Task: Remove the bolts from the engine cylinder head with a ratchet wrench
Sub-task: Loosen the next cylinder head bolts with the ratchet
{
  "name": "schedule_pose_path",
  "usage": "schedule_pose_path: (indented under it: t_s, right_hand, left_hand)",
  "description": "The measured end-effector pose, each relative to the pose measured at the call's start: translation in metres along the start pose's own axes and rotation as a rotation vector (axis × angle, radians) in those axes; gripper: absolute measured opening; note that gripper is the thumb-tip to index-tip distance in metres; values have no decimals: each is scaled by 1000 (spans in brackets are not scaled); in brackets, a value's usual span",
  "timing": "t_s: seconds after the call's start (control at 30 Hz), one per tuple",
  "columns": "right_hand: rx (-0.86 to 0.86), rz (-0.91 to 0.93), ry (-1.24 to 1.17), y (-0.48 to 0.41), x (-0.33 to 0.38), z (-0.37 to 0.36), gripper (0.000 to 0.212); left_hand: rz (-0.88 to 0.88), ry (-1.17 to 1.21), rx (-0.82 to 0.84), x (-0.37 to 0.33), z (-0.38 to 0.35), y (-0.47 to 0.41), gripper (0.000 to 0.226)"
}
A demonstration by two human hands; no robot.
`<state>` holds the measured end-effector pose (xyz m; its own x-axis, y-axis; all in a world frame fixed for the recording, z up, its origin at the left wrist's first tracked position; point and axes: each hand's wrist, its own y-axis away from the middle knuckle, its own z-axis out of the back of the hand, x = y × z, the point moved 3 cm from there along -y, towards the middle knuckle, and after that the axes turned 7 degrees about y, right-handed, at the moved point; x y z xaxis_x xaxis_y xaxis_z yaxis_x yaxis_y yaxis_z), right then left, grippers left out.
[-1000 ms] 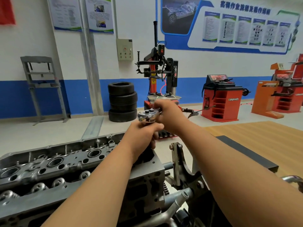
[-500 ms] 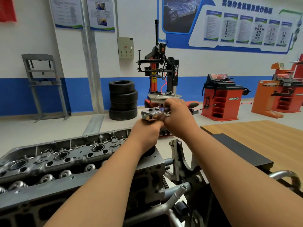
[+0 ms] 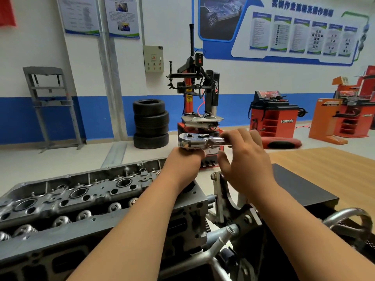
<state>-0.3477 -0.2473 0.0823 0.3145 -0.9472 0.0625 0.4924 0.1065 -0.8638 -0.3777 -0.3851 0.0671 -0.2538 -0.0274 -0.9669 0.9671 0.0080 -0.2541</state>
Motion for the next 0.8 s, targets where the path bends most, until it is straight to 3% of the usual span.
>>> schedule_pose_path:
  t_s: [0.1,0.27,0.4,0.63,0.73,0.8]
  right_hand:
    - [-62,7,-278,-24,-8,-39,20]
    - [308,9,-652,-81,28,-97,24]
    - [373,23,-770,-88,45,-108,24]
    - [278,-101,-657,-67,21,-75,16]
    - [266,-123,-286,-45,8,-40,19]
    - [274,-150,-30,-23,6,-10,36]
  left_hand:
    - [-4,-5,66,1,3,-2,38]
    - [19,74,99,-1,9,-5,25]
    - [58,105,109,-2,12,-4,28]
    - [31,120,50,-4,4,-2,30]
    - [25,95,36,-5,2,1,39]
    - [35,74,17,-3,2,1,41]
